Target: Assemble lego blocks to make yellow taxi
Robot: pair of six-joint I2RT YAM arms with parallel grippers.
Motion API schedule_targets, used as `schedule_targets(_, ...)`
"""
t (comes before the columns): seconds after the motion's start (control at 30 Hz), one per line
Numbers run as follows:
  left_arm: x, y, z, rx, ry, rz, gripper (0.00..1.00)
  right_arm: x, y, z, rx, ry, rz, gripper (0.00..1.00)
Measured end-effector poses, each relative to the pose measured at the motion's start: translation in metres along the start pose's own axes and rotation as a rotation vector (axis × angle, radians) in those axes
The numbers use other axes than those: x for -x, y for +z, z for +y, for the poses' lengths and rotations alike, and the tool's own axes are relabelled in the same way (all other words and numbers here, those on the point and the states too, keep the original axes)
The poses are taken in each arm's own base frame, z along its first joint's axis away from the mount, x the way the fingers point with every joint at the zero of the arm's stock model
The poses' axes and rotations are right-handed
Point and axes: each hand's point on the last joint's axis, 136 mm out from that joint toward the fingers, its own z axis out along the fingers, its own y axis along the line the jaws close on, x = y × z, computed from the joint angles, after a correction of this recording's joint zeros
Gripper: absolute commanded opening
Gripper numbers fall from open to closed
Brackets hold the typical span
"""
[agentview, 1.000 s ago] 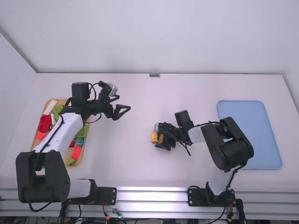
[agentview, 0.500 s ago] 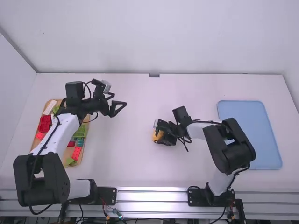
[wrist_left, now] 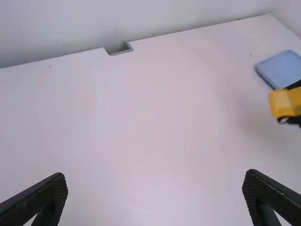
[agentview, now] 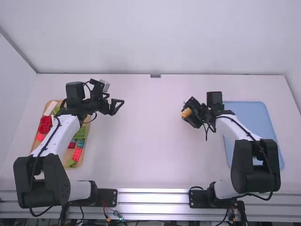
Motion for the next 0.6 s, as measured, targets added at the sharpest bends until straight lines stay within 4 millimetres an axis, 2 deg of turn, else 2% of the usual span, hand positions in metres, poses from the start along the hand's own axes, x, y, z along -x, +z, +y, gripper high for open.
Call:
schedule_targets(0.1,0.002,0.0,0.002,0.008,0.002,-0.006,0.99,-0.035,-0.019,-0.046,-0.117,0.176,0.038,0.34)
schedule_targets(0.13,0.003,0.0,0.003,0.013,0.005,-0.011,0.99,-0.053,-0.03,-0.065,-0.169,0.262,0.048,0.35)
schedule_targets(0.17,0.003,0.0,0.003,0.014,0.006,-0.012,0.99,-0.054,-0.031,-0.067,-0.174,0.27,0.048,0.36)
schedule_targets(0.27,0.007,0.0,0.004,0.02,0.015,-0.024,0.99,-0.094,-0.065,-0.119,-0.341,0.451,0.023,0.36)
schedule_targets(0.33,0.008,0.0,0.004,0.02,0.018,-0.029,0.99,-0.11,-0.08,-0.139,-0.415,0.52,0.004,0.37)
schedule_targets(0.4,0.009,0.0,0.004,0.021,0.021,-0.032,0.99,-0.132,-0.094,-0.155,-0.484,0.6,-0.016,0.4)
schedule_targets(0.47,0.01,0.0,0.004,0.022,0.02,-0.035,0.99,-0.152,-0.097,-0.162,-0.514,0.66,-0.017,0.41)
schedule_targets(0.53,0.011,0.0,0.005,0.022,0.002,-0.039,0.99,-0.182,-0.092,-0.165,-0.521,0.755,0.001,0.4)
schedule_targets(0.6,0.011,0.0,0.005,0.022,-0.005,-0.041,0.99,-0.201,-0.083,-0.159,-0.502,0.82,0.026,0.4)
